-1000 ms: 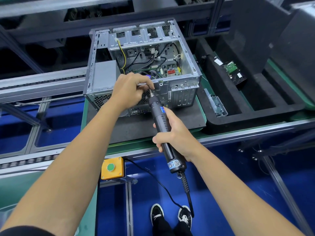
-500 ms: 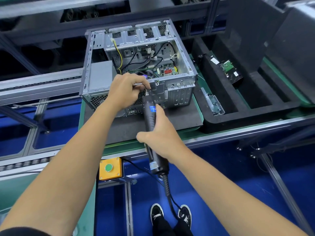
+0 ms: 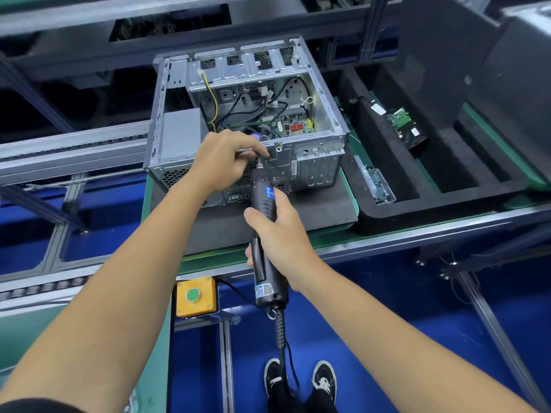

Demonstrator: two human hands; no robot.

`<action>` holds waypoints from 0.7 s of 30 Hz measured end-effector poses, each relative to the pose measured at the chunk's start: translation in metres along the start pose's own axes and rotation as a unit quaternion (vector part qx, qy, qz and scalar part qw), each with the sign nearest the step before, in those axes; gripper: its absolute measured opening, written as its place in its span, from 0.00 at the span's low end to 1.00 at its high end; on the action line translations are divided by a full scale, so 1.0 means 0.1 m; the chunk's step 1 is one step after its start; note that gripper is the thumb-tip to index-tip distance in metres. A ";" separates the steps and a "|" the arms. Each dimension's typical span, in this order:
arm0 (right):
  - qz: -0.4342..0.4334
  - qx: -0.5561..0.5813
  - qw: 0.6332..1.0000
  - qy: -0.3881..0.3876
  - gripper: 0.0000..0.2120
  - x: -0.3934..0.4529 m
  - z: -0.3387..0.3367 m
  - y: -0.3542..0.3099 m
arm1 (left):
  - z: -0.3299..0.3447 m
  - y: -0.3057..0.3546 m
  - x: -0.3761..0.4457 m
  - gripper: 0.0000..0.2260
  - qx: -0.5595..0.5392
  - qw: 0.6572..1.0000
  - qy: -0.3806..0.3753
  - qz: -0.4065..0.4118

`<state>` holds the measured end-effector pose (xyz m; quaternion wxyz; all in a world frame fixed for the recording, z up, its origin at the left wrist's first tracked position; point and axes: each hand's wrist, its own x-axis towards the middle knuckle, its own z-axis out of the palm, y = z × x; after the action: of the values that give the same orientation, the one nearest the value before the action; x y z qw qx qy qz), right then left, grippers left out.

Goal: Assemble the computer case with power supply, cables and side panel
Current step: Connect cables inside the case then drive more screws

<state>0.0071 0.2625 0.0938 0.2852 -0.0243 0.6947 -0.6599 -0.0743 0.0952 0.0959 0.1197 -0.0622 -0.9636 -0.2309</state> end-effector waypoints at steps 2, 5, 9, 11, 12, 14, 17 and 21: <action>0.003 0.012 1.000 -0.007 0.11 0.00 -0.02 -0.02 | -0.02 -0.01 0.01 0.15 -0.015 1.000 -0.012 0.004; 0.001 0.014 1.000 -0.015 0.10 0.00 -0.04 -0.02 | -0.04 -0.01 0.03 0.15 0.003 0.999 -0.025 0.030; -0.003 -0.002 1.000 -0.019 0.11 0.01 -0.07 0.00 | -0.09 0.00 0.06 0.11 0.072 0.992 -0.054 0.086; -0.002 -0.004 1.000 -0.021 0.13 0.01 -0.07 0.00 | -0.12 0.00 0.07 0.09 0.092 0.989 -0.063 0.096; -0.002 -0.005 1.000 -0.022 0.13 0.01 -0.07 0.00 | -0.12 0.01 0.07 0.09 0.094 0.989 -0.063 0.099; -0.005 -0.008 1.000 -0.026 0.14 0.00 -0.07 0.00 | -0.13 0.02 0.08 0.10 0.088 0.989 -0.061 0.103; -0.008 -0.015 0.999 -0.027 0.14 0.00 -0.09 0.00 | -0.15 0.02 0.11 0.11 0.052 0.992 -0.064 0.091; -0.017 -0.019 0.999 -0.023 0.13 -0.02 -0.09 -0.02 | -0.18 0.01 0.14 0.10 -0.012 0.994 -0.085 0.064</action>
<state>0.0042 0.2715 0.0957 0.2893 -0.0565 0.6996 -0.6509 -0.0843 0.0889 0.1162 0.0509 -0.1444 -0.9614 -0.2287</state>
